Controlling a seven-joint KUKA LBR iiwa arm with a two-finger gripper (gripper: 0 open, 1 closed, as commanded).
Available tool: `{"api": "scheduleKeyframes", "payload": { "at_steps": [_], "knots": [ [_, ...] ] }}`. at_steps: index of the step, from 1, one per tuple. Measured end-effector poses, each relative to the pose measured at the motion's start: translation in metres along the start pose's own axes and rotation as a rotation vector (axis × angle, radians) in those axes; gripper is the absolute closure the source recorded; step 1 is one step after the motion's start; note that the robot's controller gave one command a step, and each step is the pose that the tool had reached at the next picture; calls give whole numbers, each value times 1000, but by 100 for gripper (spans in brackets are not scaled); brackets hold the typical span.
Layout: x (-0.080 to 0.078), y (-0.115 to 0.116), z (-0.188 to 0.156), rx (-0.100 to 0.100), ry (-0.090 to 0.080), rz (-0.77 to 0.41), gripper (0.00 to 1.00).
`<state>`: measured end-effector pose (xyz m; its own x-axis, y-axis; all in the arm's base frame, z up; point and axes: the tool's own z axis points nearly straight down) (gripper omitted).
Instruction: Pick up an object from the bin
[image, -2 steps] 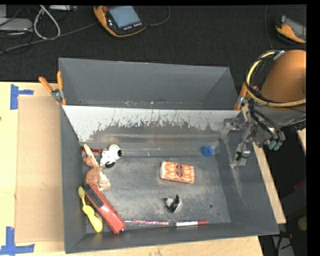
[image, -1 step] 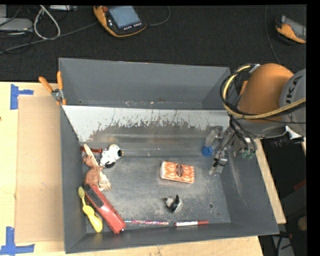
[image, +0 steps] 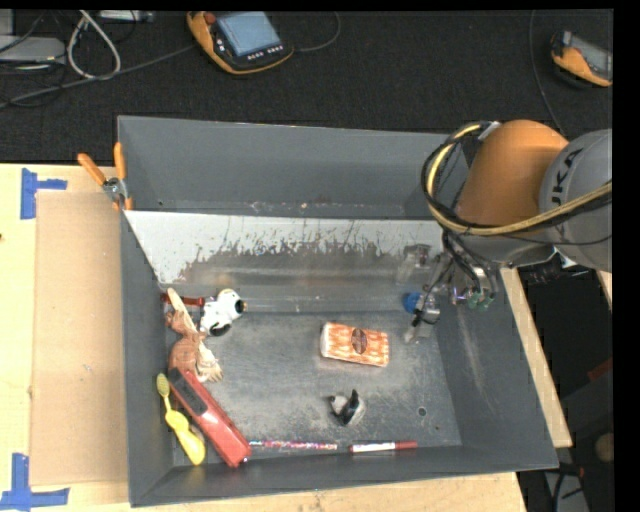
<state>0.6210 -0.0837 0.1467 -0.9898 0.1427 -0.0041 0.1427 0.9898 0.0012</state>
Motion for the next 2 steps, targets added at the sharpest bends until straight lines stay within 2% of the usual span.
{"api": "scheduleKeyframes", "payload": {
  "at_steps": [1,2],
  "knots": [
    [28,35,81,-1,11,11,0],
    [52,45,76,3,-9,-325,100]
  ]
}}
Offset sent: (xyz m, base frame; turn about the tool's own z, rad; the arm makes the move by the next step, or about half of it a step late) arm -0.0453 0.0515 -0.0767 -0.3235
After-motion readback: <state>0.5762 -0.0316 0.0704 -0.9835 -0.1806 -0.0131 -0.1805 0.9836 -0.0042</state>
